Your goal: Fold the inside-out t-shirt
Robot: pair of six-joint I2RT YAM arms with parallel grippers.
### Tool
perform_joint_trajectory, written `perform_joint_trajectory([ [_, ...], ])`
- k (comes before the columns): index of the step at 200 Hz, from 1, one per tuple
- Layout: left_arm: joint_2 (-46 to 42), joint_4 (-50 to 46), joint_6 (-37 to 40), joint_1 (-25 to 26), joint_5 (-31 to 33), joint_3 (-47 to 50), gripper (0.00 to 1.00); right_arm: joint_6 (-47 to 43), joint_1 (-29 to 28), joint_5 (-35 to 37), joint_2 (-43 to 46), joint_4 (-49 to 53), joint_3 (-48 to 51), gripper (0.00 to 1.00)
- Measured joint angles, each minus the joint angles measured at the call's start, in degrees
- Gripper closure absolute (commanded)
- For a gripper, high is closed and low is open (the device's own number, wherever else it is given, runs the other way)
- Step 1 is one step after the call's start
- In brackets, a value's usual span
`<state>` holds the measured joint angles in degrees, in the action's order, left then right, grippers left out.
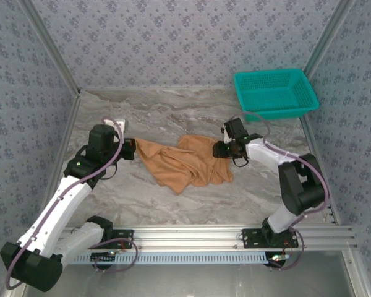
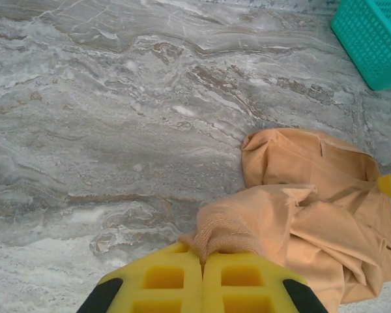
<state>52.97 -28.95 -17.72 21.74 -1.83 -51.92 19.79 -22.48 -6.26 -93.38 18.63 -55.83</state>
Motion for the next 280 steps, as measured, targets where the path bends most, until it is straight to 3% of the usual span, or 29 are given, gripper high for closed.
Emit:
perform_joint_trajectory([
  [40,0.0,0.0,0.0,0.0,-0.3,0.0,1.0,0.1,0.0,1.9,-4.1,-0.7,-1.2,0.64],
  [88,0.0,0.5,-0.8,-0.1,-0.2,0.0,1.0,-1.4,0.4,3.6,-5.1,-1.5,-2.6,1.0],
  [123,0.0,1.5,-2.8,-1.3,0.7,0.0,1.0,-2.8,2.5,4.3,-1.4,-1.0,-2.5,1.0],
  [187,1.6,1.0,-5.6,-11.6,-0.3,-11.5,1.0,-4.9,8.1,6.2,24.3,-2.4,-2.2,1.0],
  [223,0.1,0.2,-5.5,-18.1,-2.4,-15.9,1.0,-4.8,10.5,8.0,35.7,-3.1,3.6,1.0],
  [280,0.2,-2.3,-5.5,-19.1,-8.3,-9.4,1.0,-2.8,10.8,6.9,34.9,0.0,9.6,1.0],
])
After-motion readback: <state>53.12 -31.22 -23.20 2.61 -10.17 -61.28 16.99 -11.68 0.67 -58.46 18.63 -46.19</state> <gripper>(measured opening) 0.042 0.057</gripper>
